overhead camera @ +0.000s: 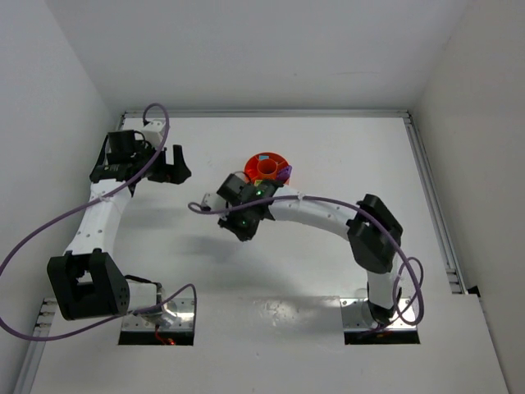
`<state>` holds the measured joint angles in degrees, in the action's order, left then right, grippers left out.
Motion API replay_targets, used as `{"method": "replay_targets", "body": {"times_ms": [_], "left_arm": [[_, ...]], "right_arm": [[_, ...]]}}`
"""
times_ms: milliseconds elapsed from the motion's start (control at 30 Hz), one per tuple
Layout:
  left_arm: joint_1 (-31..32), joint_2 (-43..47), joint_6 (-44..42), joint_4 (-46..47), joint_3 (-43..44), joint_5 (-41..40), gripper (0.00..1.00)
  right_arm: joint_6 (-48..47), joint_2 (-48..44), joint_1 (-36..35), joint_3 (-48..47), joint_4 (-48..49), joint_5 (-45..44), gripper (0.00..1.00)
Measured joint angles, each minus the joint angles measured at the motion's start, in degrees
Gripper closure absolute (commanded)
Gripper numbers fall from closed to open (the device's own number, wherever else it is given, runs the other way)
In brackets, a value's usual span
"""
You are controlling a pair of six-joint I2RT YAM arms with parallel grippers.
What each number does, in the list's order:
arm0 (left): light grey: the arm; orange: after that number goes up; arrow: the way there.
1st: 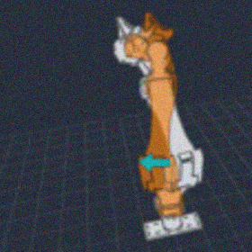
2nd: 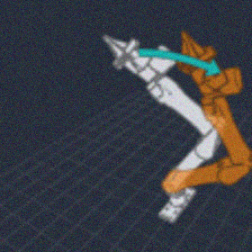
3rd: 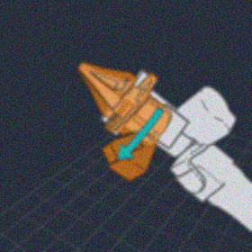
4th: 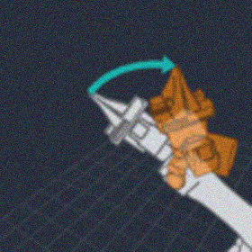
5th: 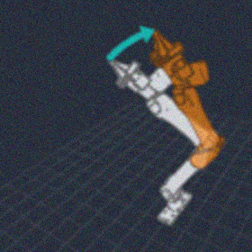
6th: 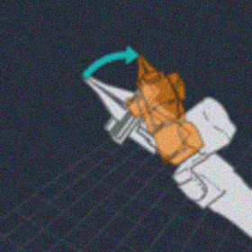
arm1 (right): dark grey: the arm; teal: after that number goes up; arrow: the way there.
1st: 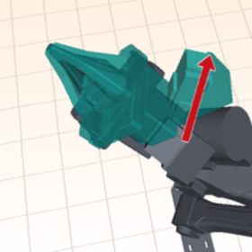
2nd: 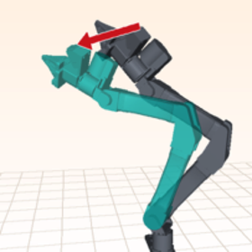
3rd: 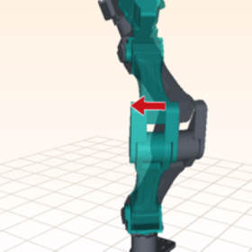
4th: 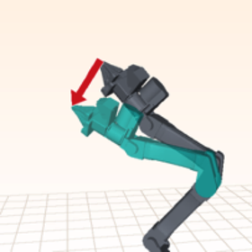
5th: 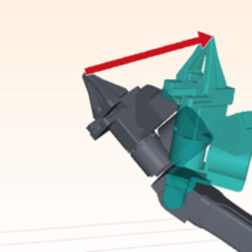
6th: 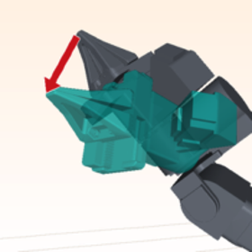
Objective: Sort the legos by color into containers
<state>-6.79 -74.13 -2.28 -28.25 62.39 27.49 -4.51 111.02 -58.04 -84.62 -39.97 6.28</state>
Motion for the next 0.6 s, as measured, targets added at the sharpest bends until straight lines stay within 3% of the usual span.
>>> {"method": "replay_targets", "body": {"times_ms": [267,600], "left_arm": [[0.1,0.0,0.0,0.0,0.0,-0.1,0.0],[0.1,-0.1,-0.3,0.0,0.0,-0.1,0.0]], "right_arm": [[1.7,0.1,8.3,-17.8,-1.0,1.5,0.93],[3.2,11.0,24.0,-35.5,-3.8,1.9,0.93]]}}
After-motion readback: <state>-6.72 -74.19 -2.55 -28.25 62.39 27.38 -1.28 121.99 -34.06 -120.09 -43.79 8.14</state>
